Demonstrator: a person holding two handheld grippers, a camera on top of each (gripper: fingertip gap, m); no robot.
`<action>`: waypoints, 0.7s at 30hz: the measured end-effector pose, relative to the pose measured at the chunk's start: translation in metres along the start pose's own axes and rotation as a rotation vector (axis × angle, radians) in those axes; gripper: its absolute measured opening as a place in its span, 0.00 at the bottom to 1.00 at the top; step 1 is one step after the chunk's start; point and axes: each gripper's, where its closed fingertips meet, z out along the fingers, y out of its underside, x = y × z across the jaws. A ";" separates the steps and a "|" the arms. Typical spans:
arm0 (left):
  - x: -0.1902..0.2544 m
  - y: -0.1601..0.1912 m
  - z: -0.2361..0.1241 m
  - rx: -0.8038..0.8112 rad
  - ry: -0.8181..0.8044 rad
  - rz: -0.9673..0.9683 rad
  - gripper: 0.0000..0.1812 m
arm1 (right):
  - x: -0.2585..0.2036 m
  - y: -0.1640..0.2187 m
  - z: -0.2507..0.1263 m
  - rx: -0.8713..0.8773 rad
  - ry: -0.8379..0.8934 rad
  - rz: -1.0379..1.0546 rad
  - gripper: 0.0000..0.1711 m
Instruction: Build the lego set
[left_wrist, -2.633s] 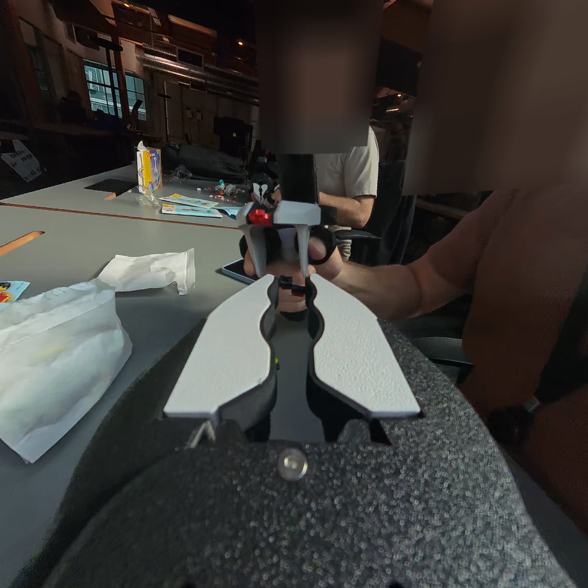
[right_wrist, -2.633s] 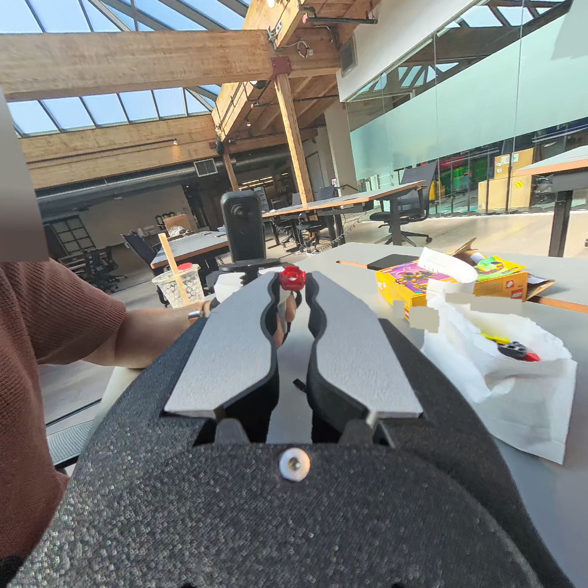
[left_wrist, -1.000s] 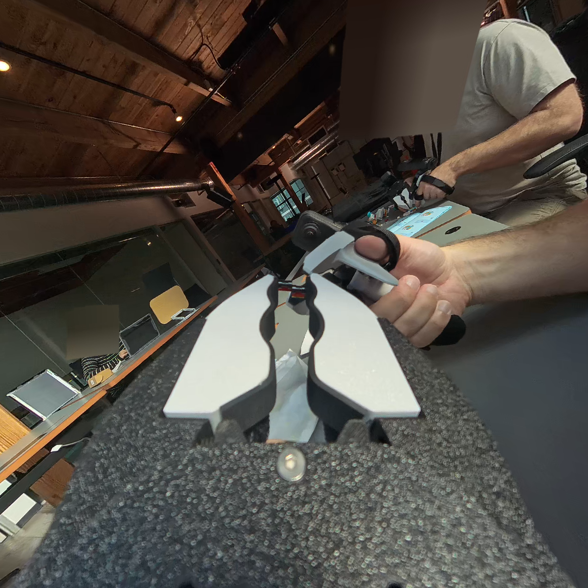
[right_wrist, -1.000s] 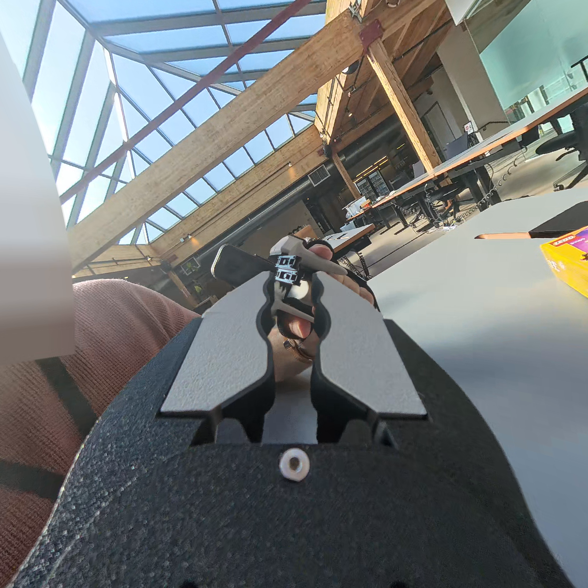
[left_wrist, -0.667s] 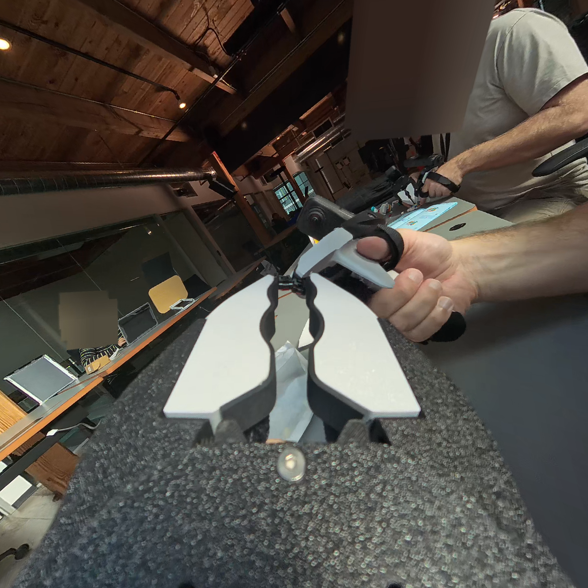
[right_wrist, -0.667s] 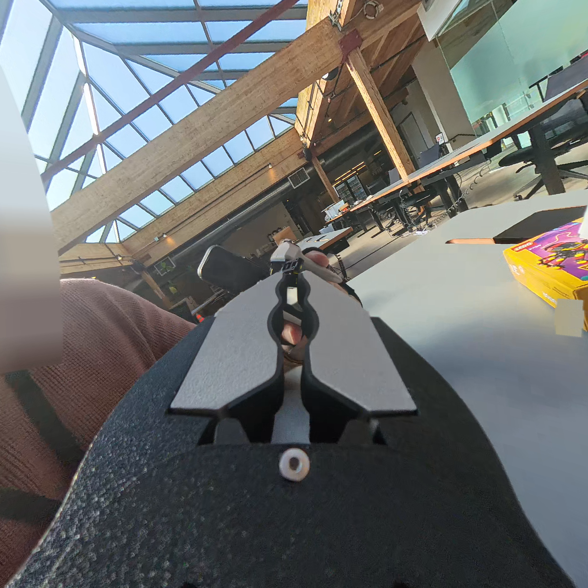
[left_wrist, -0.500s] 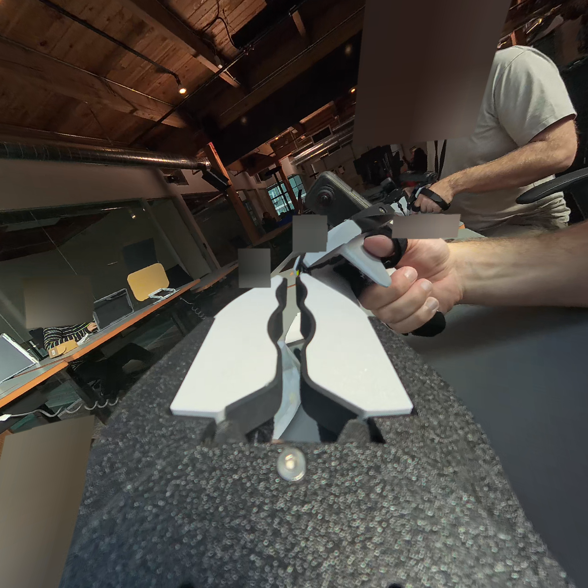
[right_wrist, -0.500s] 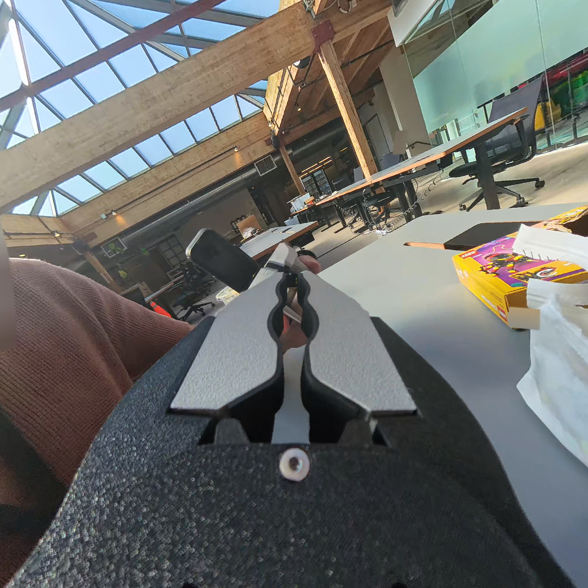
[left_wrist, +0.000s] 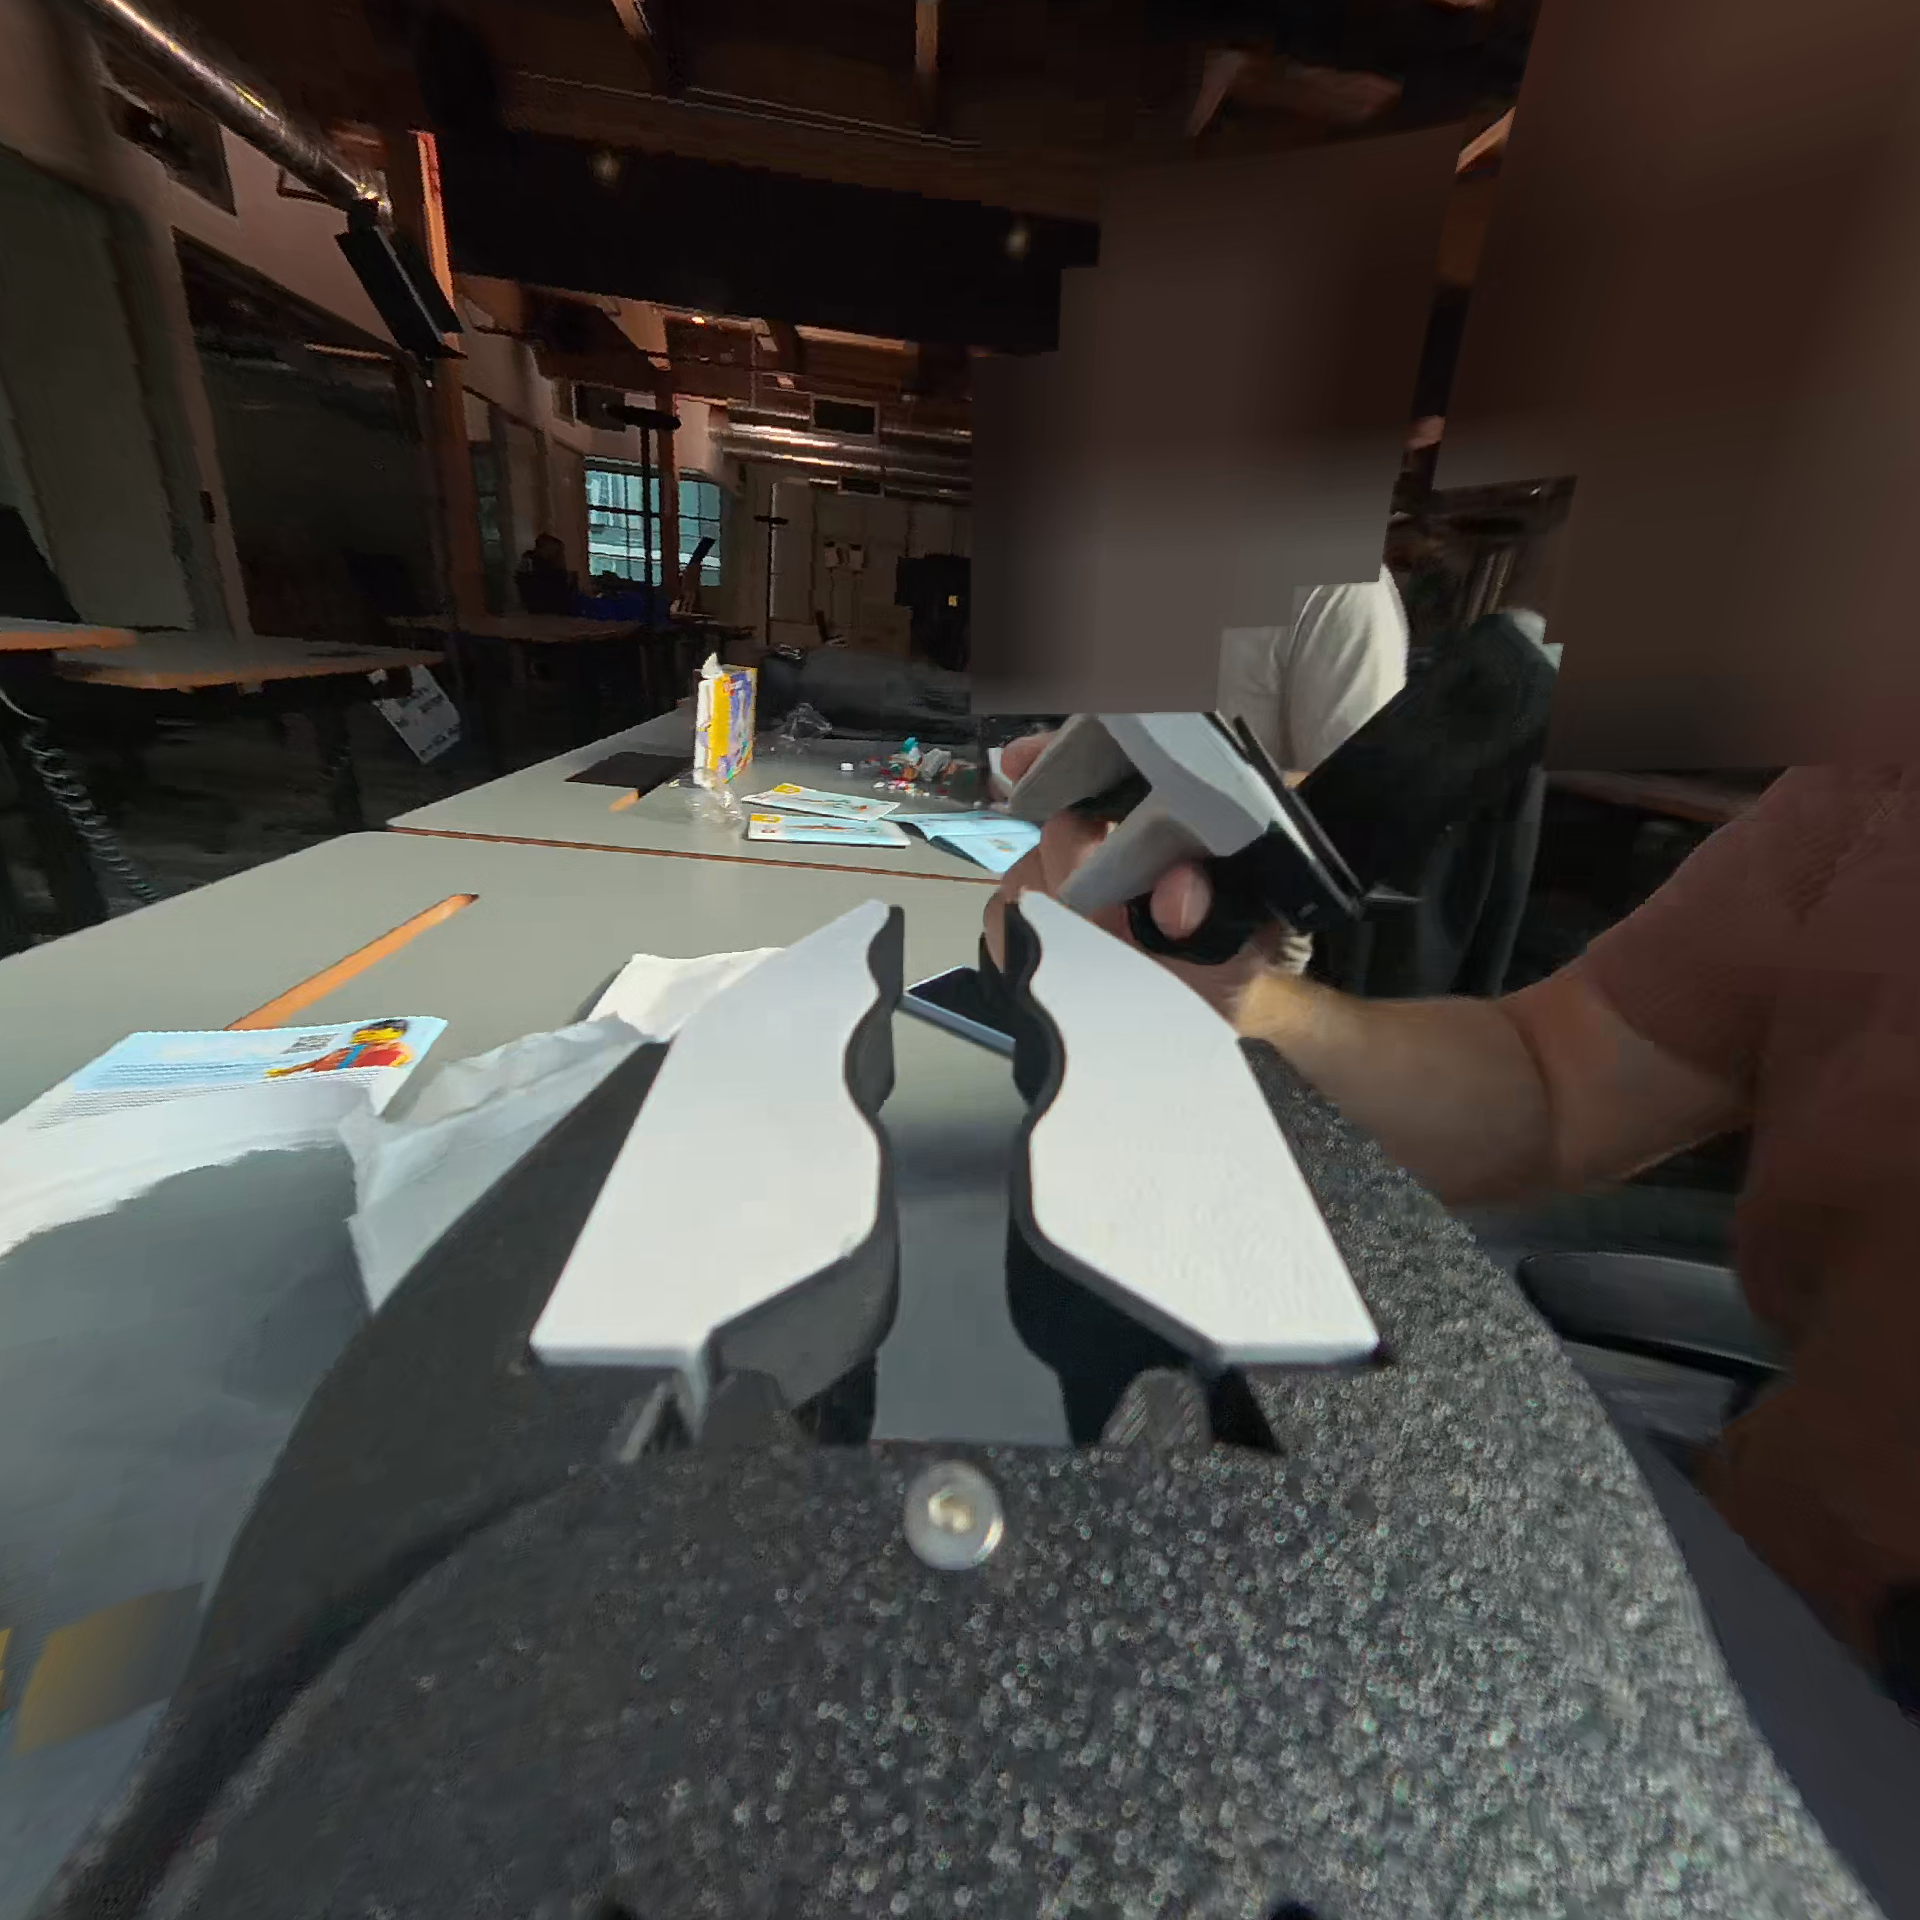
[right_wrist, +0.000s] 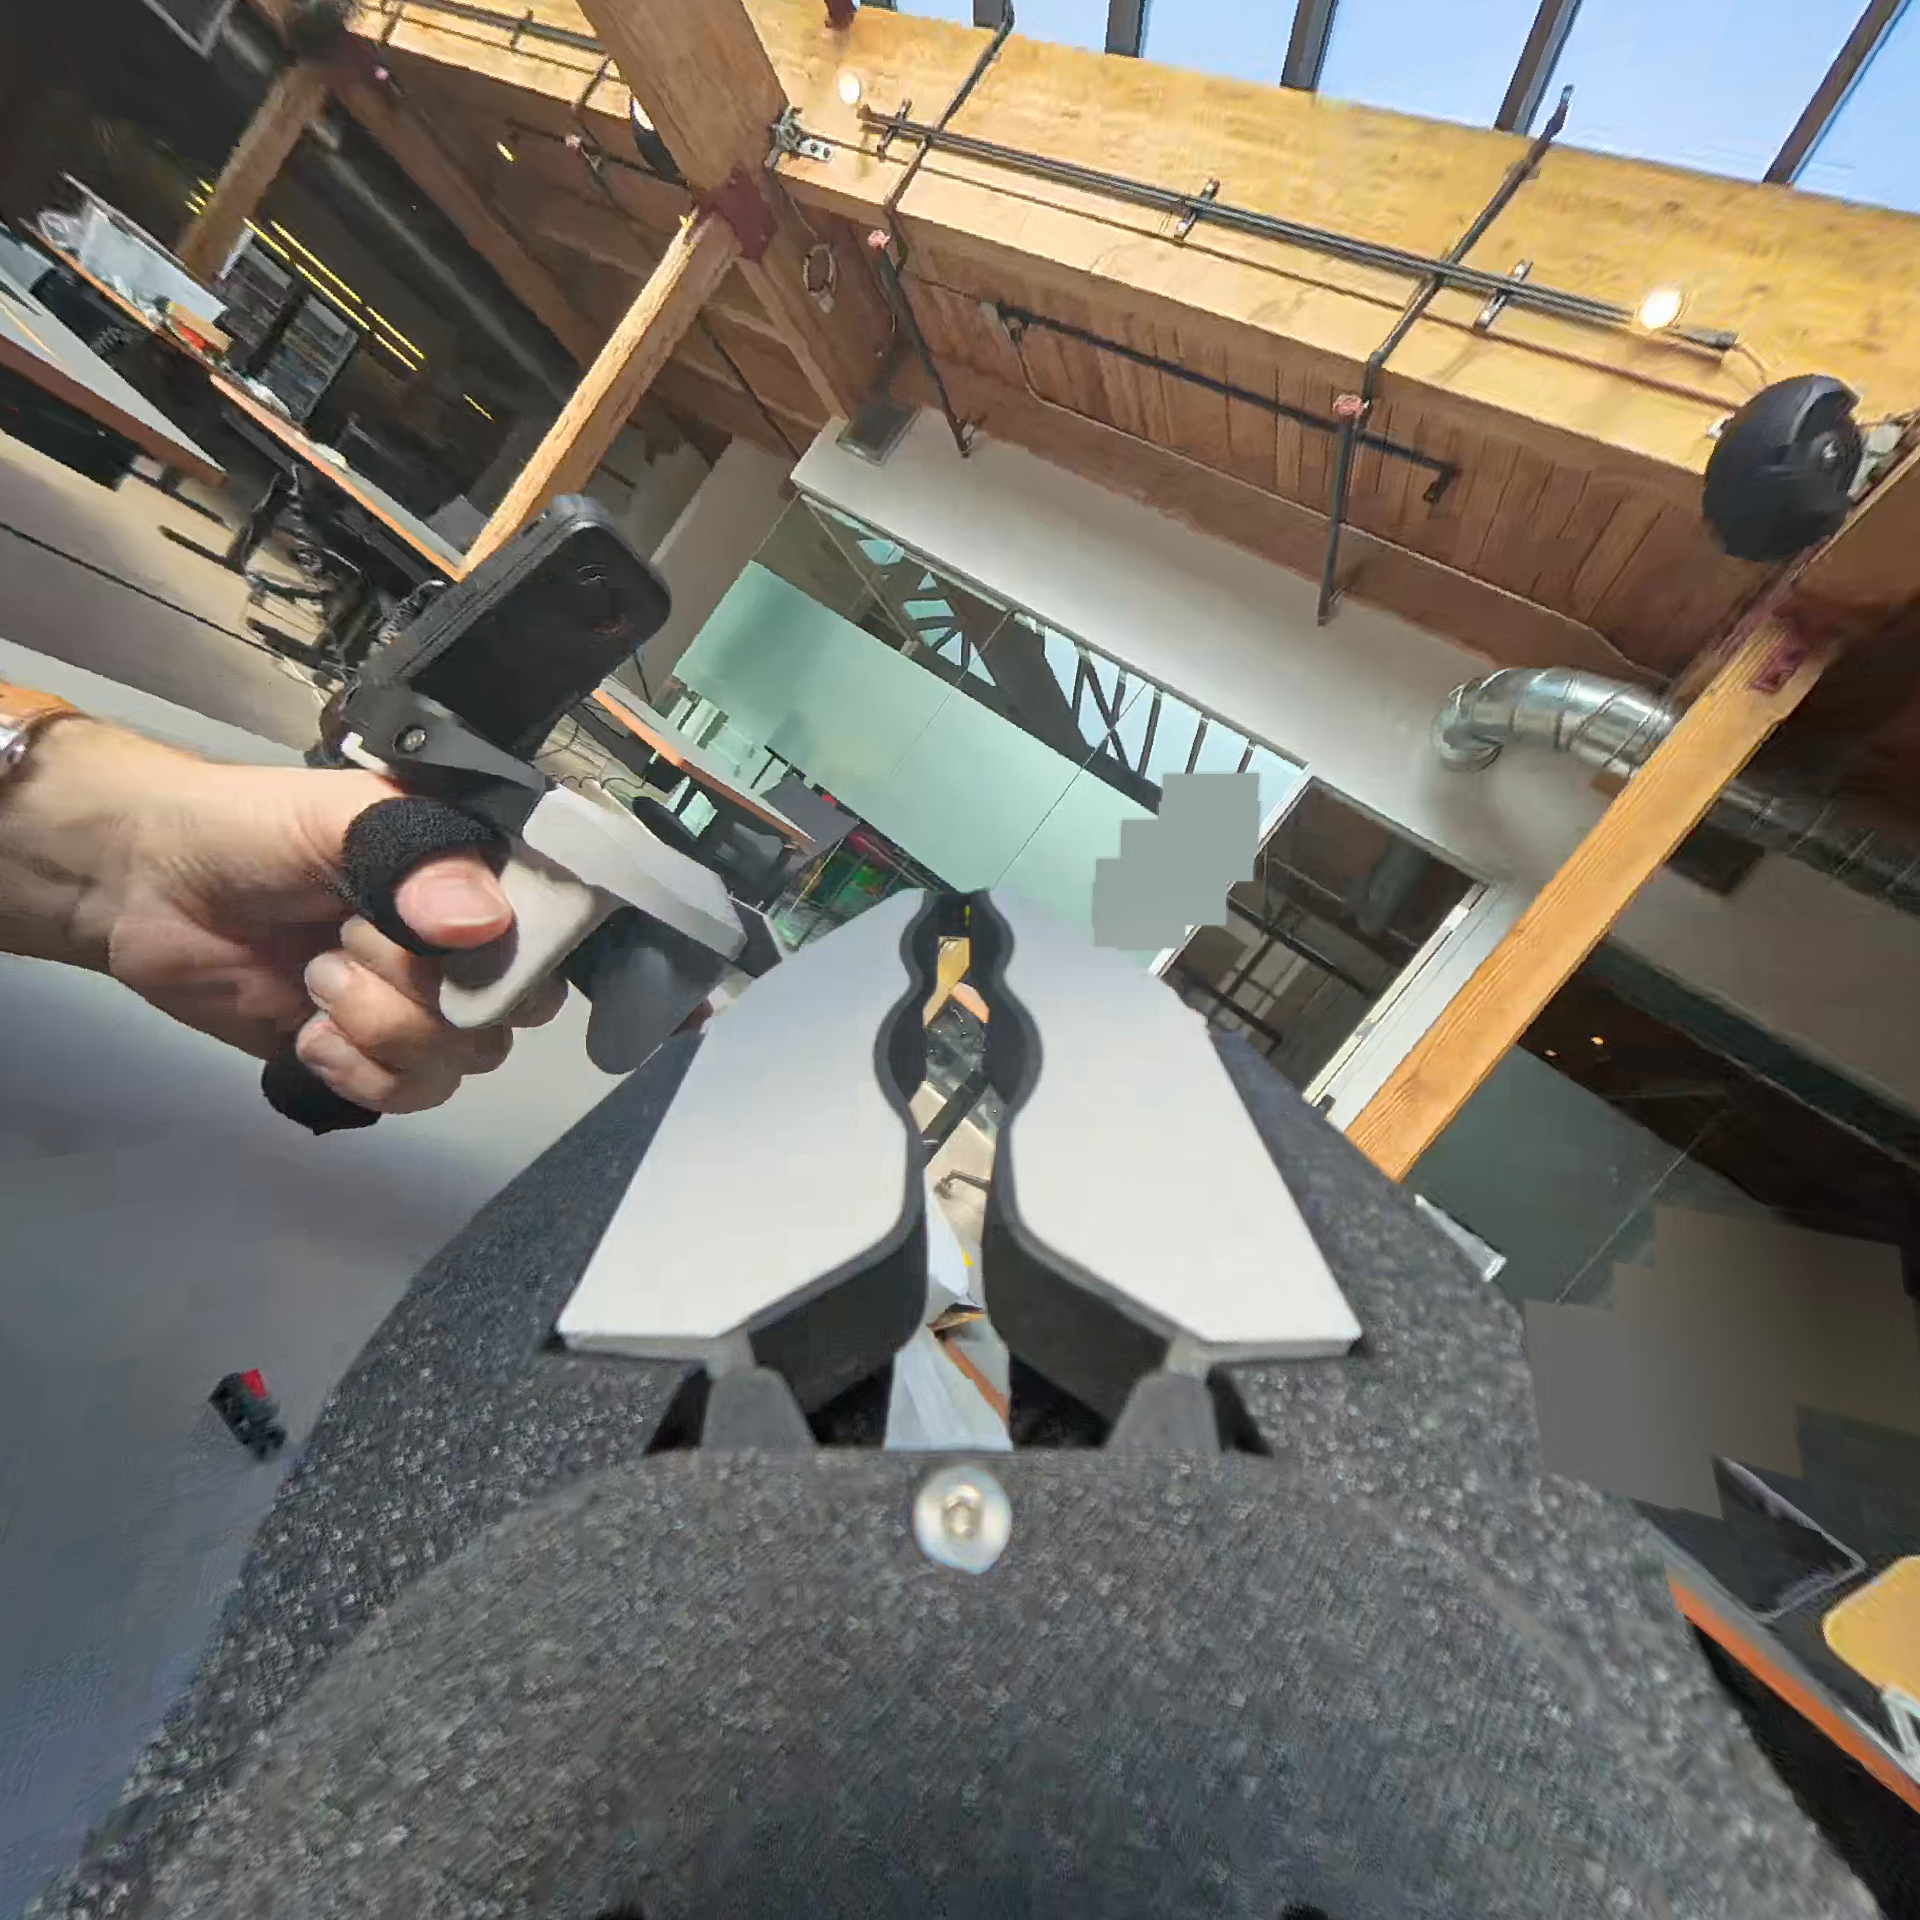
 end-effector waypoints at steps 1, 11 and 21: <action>0.009 -0.008 0.002 0.057 0.067 -0.107 0.11 | -0.006 -0.005 0.000 0.017 0.011 -0.080 0.03; 0.051 -0.020 0.015 0.131 0.354 -0.447 0.09 | -0.044 -0.025 0.003 0.130 -0.016 -0.331 0.03; 0.033 -0.029 0.003 0.090 0.138 -0.035 0.04 | -0.032 -0.015 0.001 0.075 -0.090 -0.039 0.06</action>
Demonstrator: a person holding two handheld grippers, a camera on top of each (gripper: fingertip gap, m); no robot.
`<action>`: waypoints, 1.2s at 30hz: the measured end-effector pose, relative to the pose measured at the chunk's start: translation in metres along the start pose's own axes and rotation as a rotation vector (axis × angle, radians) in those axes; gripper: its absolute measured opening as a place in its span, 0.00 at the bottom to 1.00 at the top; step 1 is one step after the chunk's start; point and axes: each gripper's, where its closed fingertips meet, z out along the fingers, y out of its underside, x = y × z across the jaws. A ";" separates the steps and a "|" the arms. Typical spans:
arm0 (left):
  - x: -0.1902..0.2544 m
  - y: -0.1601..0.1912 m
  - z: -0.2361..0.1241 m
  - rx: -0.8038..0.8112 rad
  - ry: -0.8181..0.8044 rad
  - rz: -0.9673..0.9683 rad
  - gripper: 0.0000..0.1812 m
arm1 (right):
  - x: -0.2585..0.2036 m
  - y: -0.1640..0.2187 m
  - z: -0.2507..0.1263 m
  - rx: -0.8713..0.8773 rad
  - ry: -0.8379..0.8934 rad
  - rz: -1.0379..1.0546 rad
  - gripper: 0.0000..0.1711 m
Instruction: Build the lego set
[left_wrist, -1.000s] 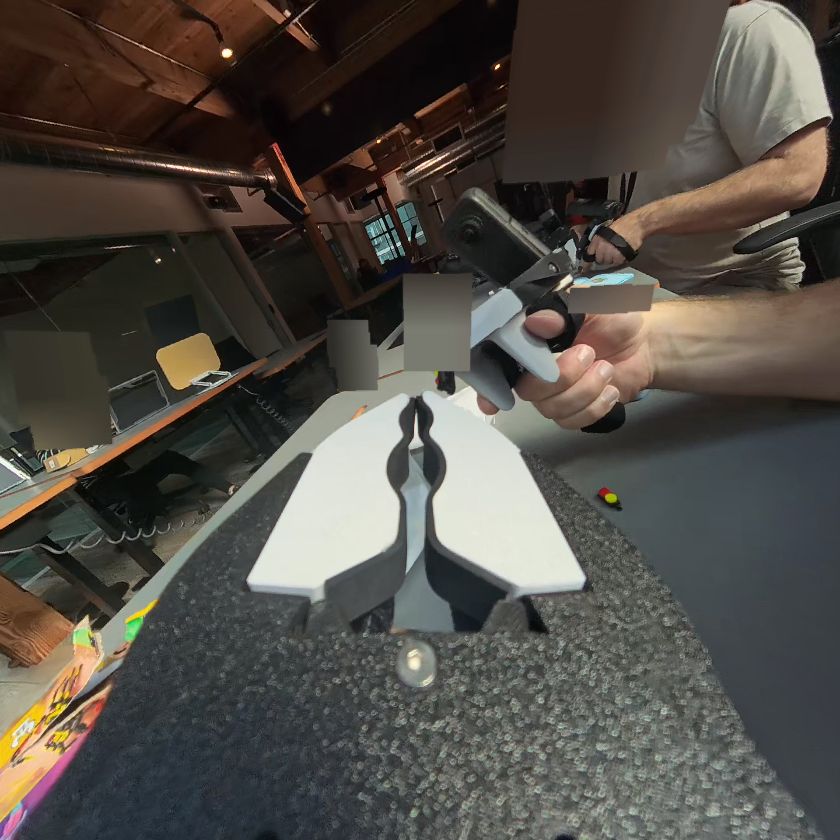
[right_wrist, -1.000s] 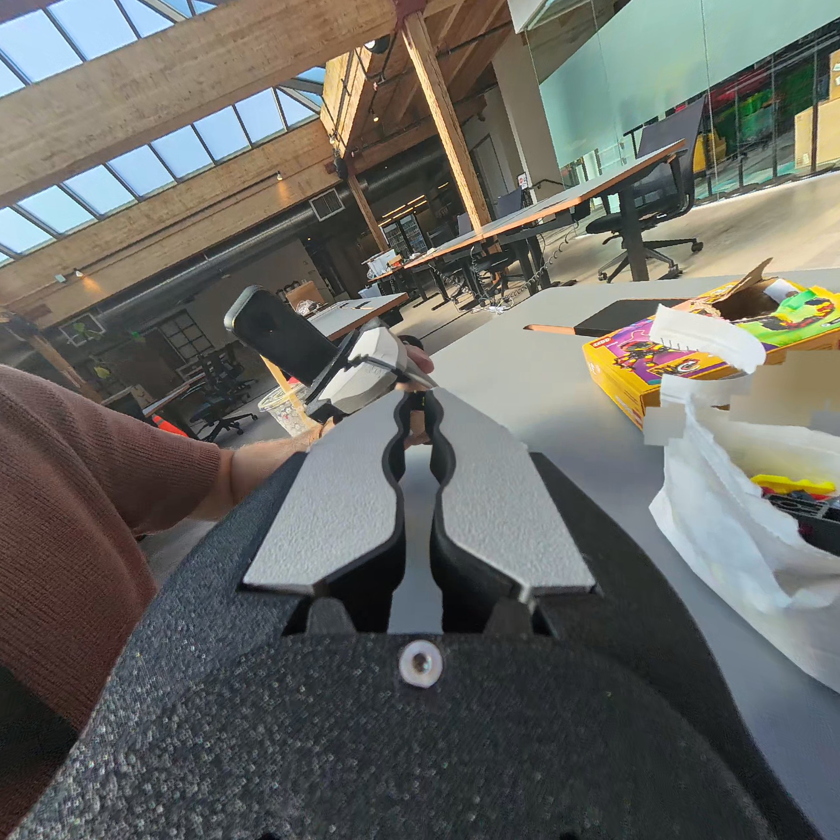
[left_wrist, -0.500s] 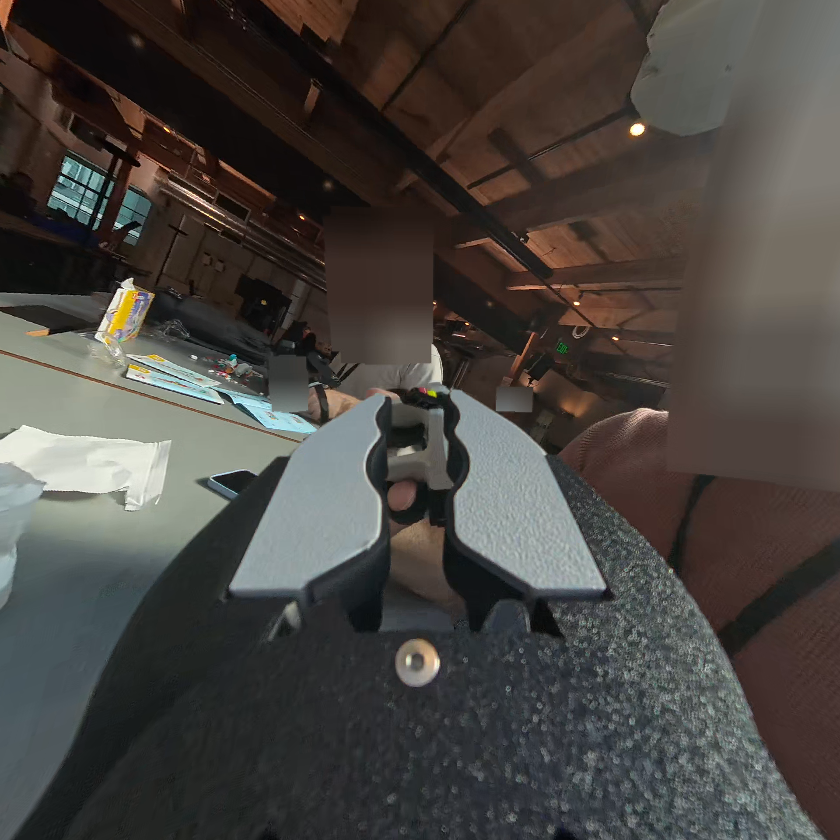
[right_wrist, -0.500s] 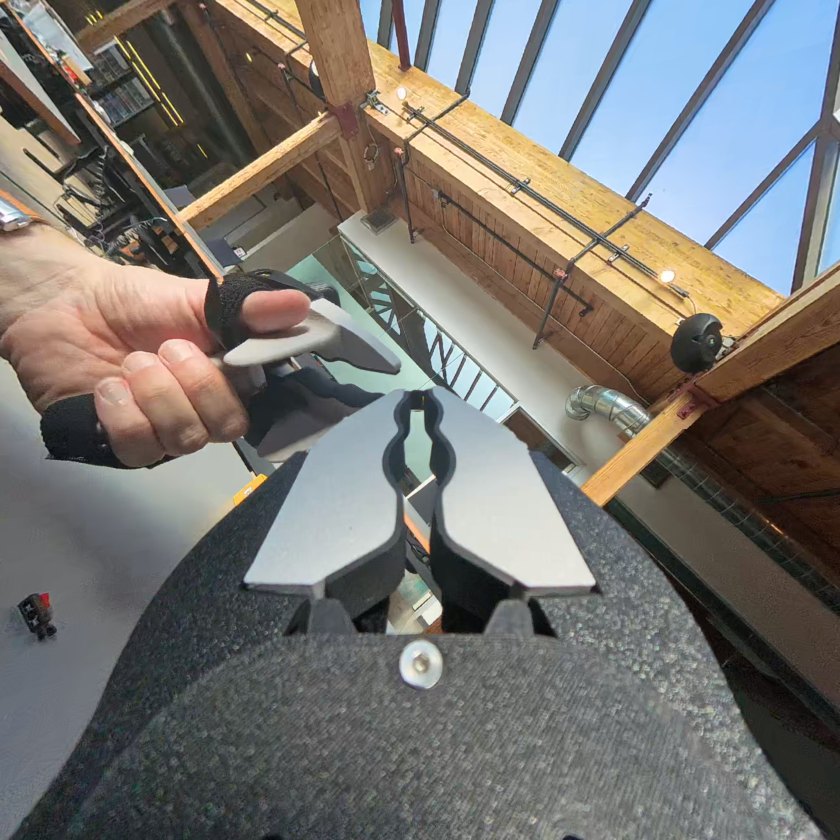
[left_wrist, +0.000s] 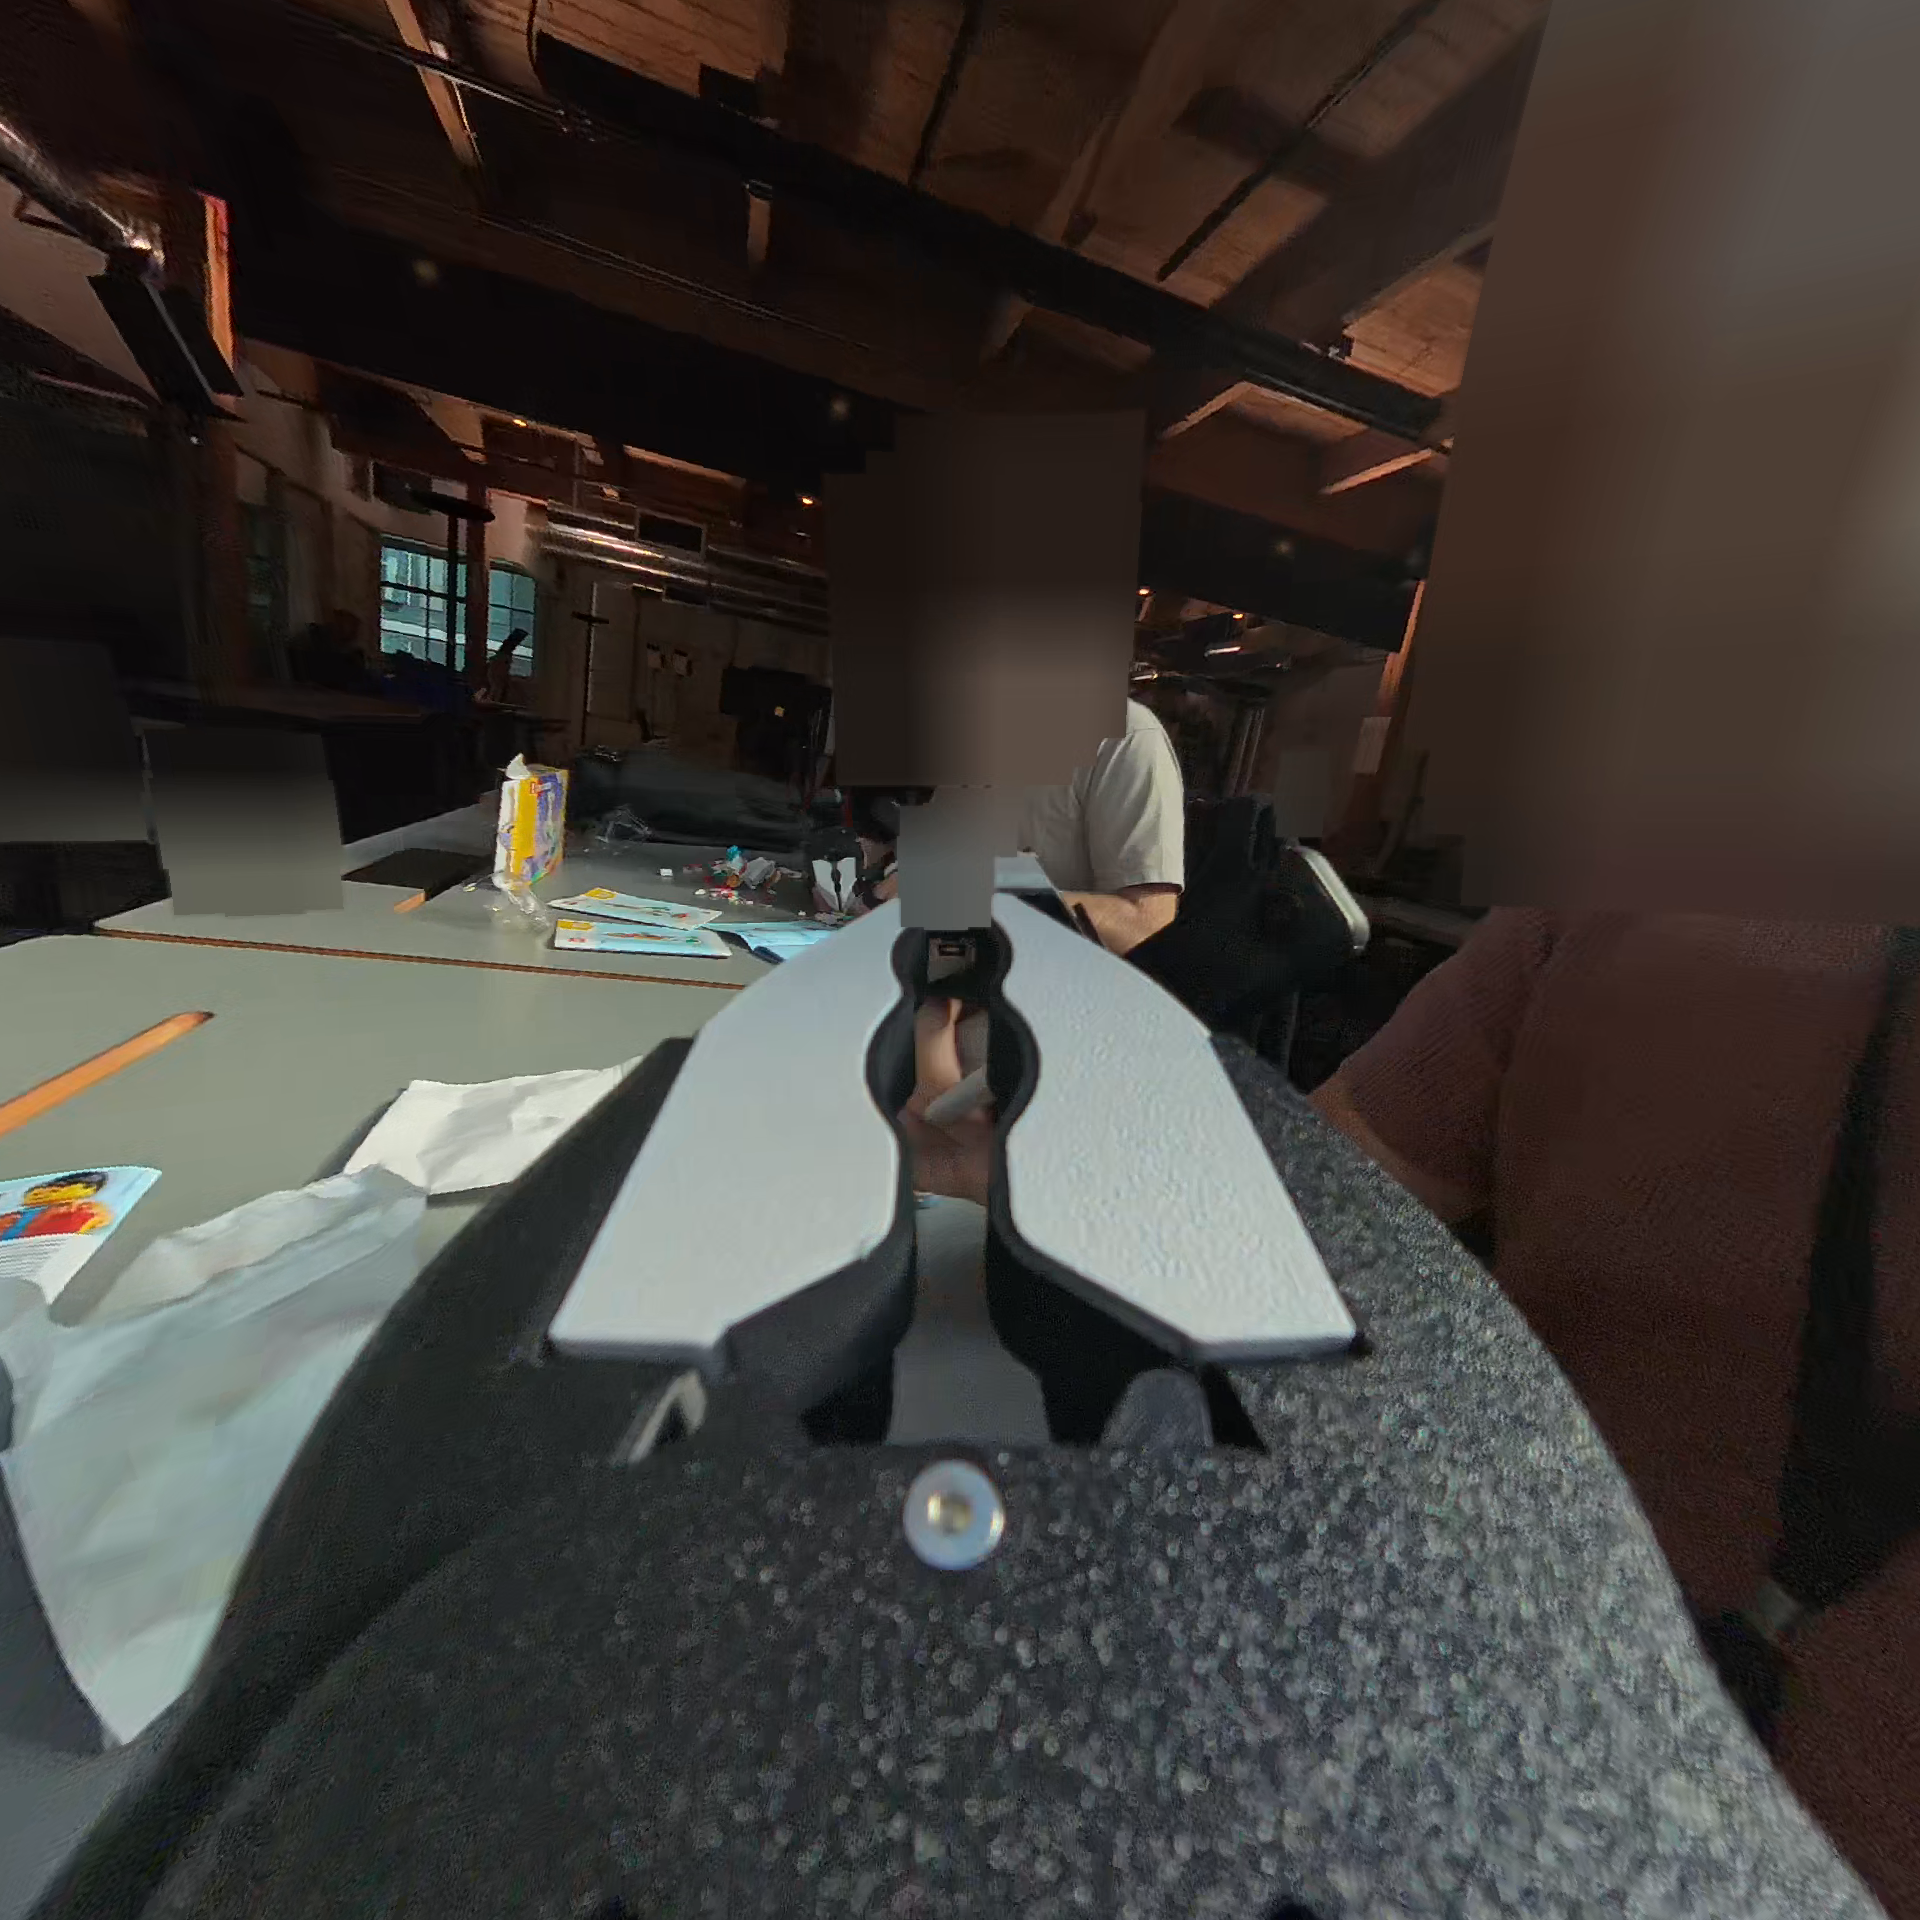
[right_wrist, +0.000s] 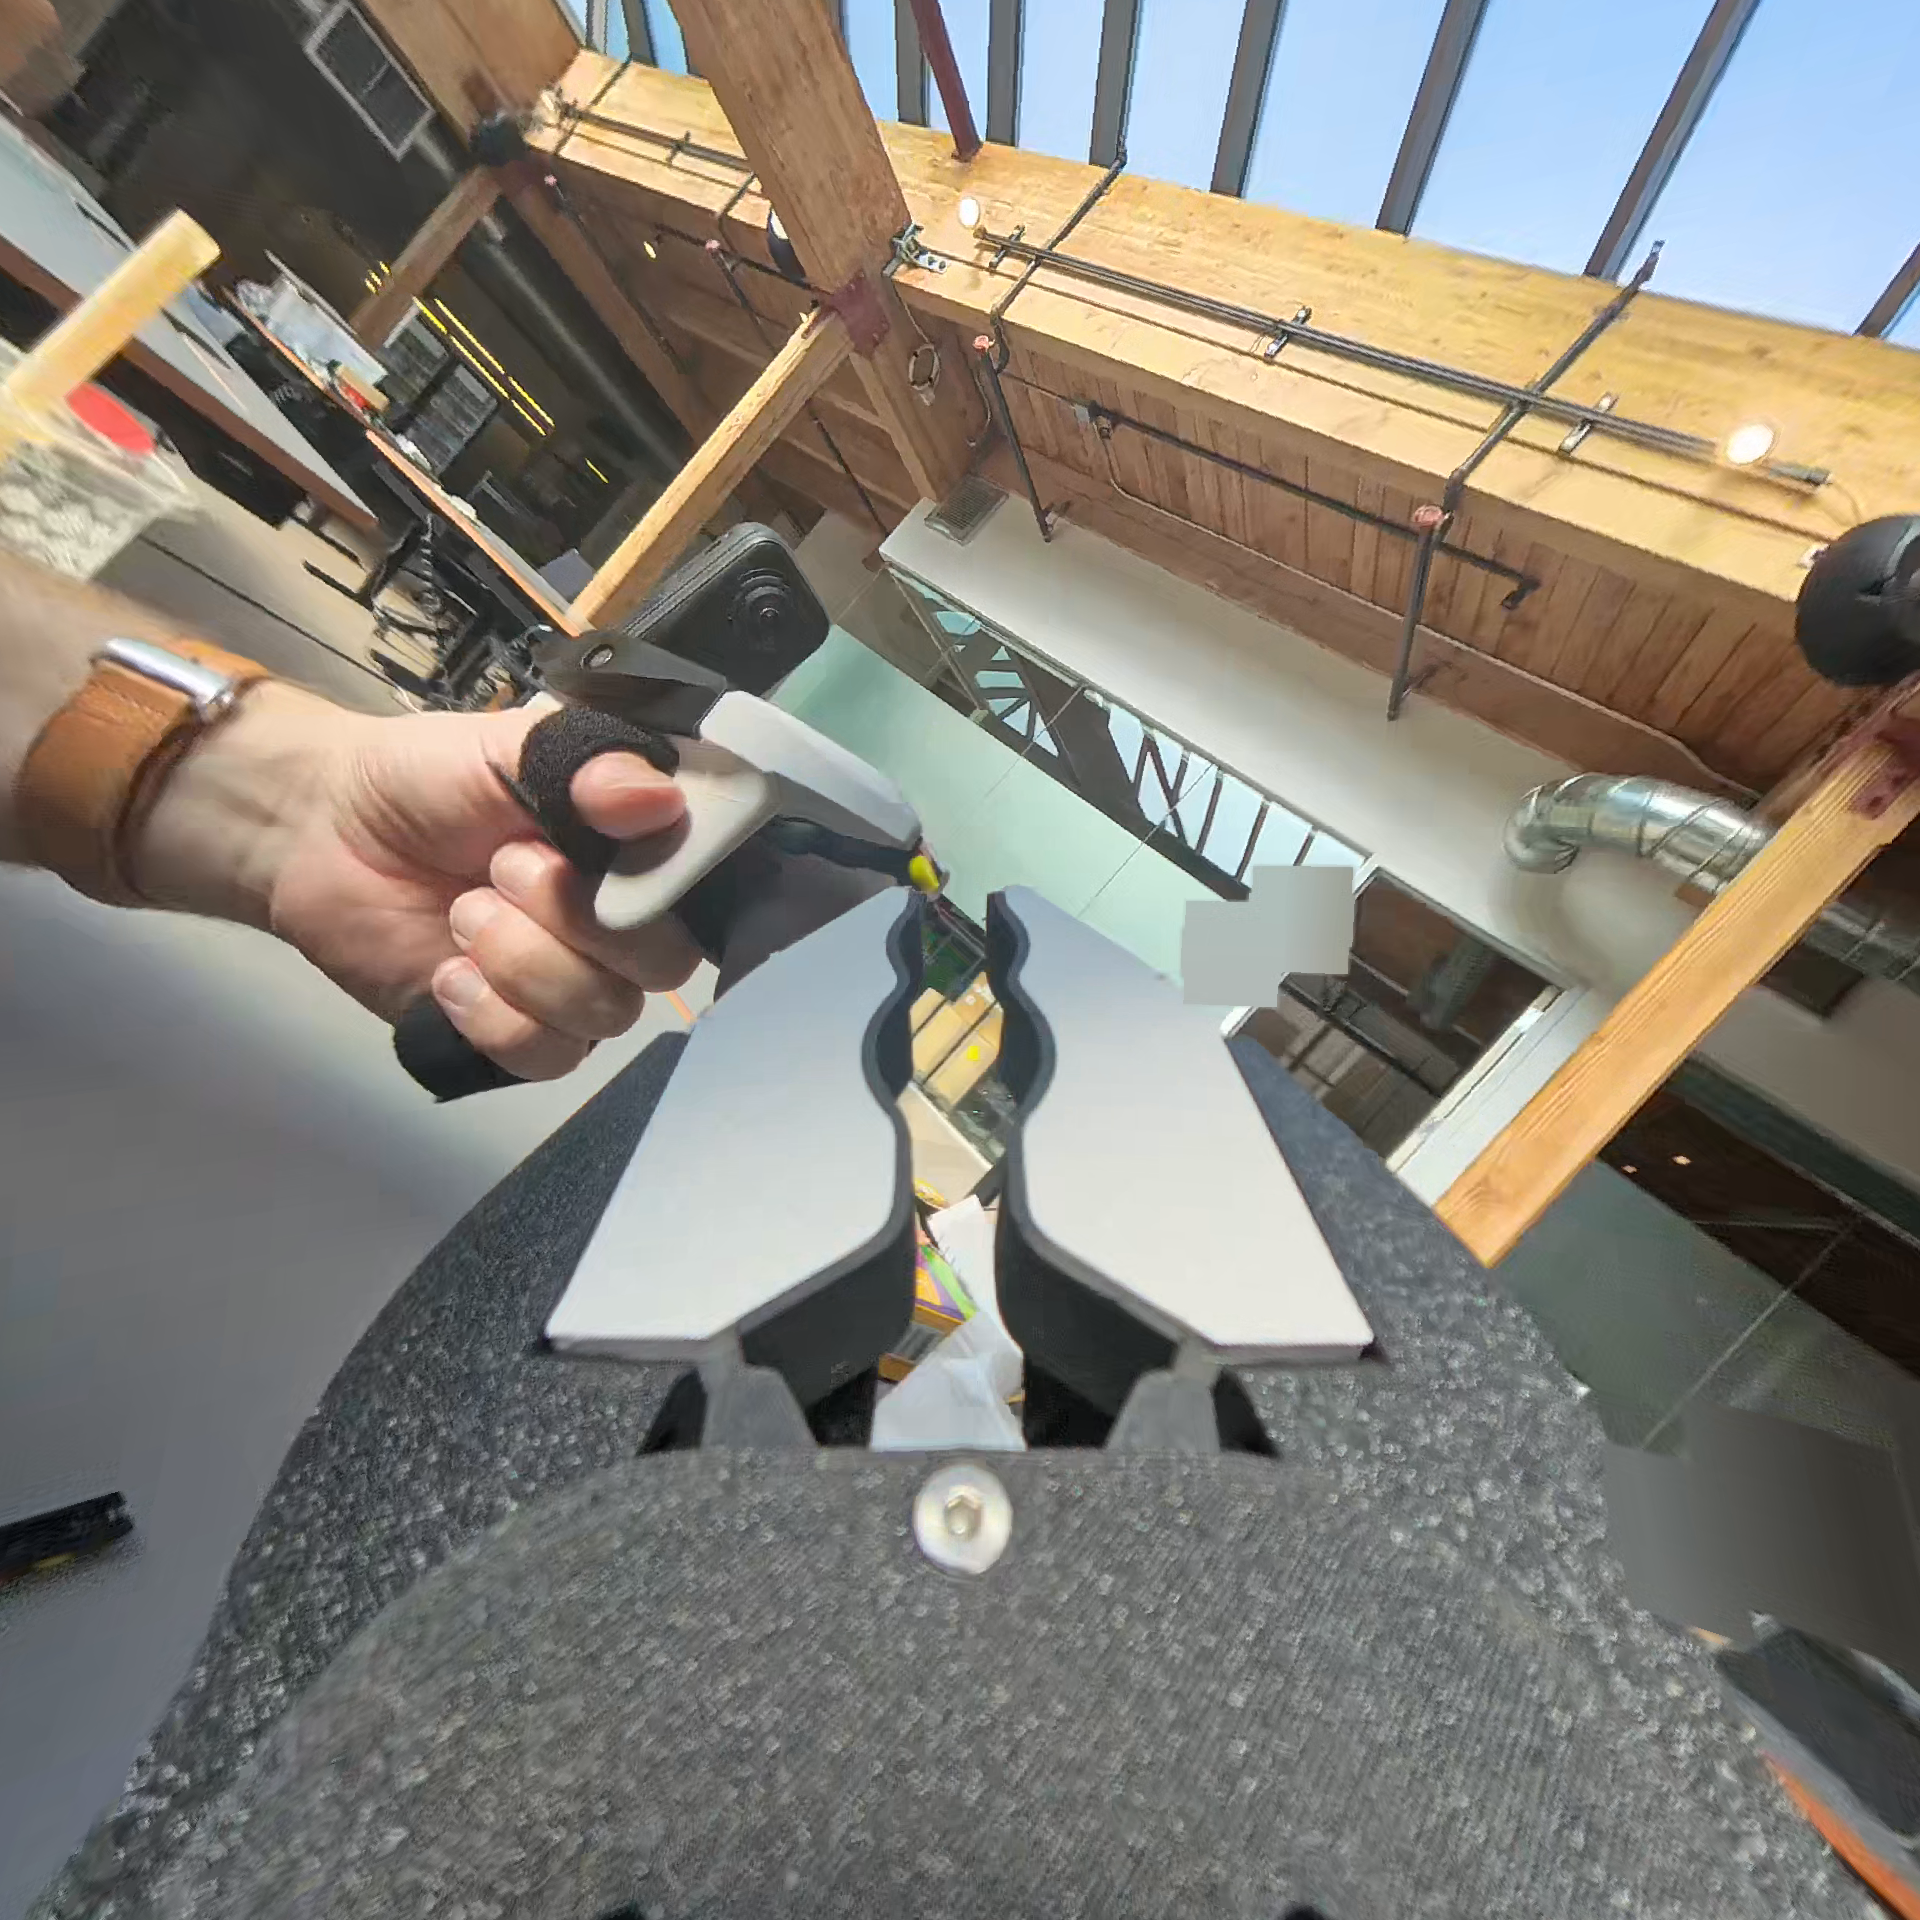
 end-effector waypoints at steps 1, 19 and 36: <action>-0.001 0.000 -0.002 -0.034 -0.025 0.095 0.04 | 0.005 -0.002 0.000 0.004 -0.022 0.127 0.06; 0.024 0.024 0.004 -0.297 0.054 0.417 0.04 | -0.029 0.003 0.001 -0.109 -0.444 0.635 0.06; 0.029 0.017 0.005 -0.211 0.161 0.082 0.04 | -0.025 -0.006 0.000 -0.122 -0.341 0.358 0.04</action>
